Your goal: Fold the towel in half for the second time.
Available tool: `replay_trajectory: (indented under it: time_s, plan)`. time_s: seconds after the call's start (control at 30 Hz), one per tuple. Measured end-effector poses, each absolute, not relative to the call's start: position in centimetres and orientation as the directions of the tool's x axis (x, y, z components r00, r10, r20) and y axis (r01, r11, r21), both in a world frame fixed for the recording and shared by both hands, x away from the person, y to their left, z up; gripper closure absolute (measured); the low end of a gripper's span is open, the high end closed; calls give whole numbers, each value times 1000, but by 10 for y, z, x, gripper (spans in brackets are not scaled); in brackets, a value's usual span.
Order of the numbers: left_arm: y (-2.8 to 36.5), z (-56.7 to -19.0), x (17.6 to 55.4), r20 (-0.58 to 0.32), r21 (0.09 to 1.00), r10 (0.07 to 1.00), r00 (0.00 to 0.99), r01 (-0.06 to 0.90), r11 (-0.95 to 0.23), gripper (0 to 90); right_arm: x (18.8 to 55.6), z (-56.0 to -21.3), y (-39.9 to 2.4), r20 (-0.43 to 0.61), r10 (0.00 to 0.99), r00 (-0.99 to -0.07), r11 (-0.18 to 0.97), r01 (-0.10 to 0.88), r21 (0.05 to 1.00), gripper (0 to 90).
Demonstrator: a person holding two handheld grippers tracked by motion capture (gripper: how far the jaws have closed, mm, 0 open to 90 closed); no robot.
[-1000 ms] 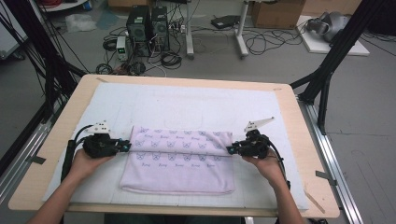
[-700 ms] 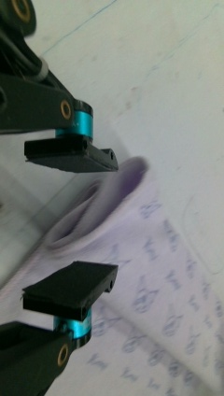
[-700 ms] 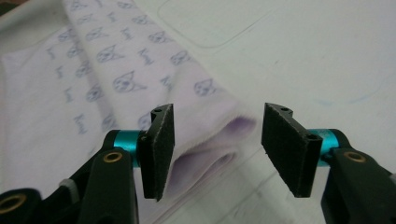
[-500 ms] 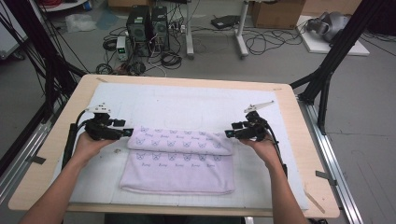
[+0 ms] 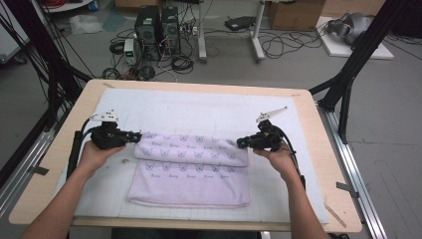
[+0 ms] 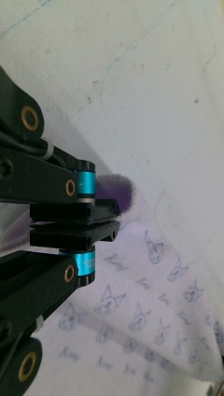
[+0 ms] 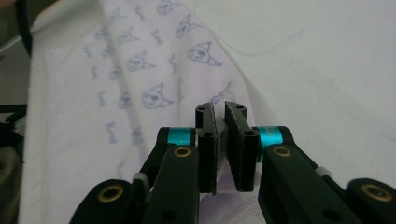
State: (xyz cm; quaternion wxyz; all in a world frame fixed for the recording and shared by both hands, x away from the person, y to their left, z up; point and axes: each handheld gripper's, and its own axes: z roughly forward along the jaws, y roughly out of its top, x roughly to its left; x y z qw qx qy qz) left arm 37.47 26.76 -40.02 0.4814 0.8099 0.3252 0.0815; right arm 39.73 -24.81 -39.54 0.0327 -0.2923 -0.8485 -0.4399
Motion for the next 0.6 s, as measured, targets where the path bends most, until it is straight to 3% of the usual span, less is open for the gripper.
replay_trajectory:
  time_s: [0.23, 0.3, 0.4, 0.47, 0.6]
  plan:
    - [278, -398, 320, -149, 866, 582, 799, 389, -313, 834, 346, -371, -253, 245, 401, -882, 426, 417, 803, 822]
    - [285, -403, 306, -154, 857, 586, 796, 403, -322, 723, 327, -377, -256, 242, 370, -897, 441, 399, 804, 779]
    - [293, -406, 290, -137, 842, 587, 798, 406, -355, 642, 306, -386, -263, 241, 372, -896, 436, 398, 807, 715]
    - [292, -404, 289, -136, 833, 588, 797, 413, -369, 543, 303, -389, -267, 240, 394, -887, 429, 408, 806, 663]
    - [274, -399, 300, -142, 830, 568, 811, 410, -379, 425, 310, -391, -263, 222, 427, -876, 422, 411, 808, 538]
